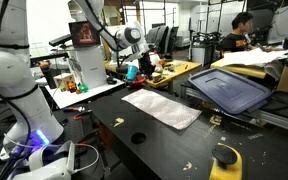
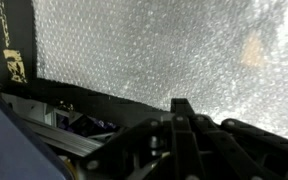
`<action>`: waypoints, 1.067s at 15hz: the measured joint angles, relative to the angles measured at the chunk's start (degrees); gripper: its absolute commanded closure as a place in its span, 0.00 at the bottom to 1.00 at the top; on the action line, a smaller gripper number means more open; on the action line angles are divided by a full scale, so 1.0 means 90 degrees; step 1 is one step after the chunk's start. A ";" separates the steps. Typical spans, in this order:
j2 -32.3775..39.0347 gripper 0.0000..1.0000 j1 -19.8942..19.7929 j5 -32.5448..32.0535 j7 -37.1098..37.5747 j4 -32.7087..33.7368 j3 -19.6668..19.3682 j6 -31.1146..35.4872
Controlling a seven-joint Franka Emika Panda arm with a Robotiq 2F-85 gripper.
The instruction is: Unfold the white cloth
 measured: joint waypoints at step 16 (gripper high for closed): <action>-0.1579 1.00 0.0187 0.1474 0.0798 0.0273 0.0652 -0.4422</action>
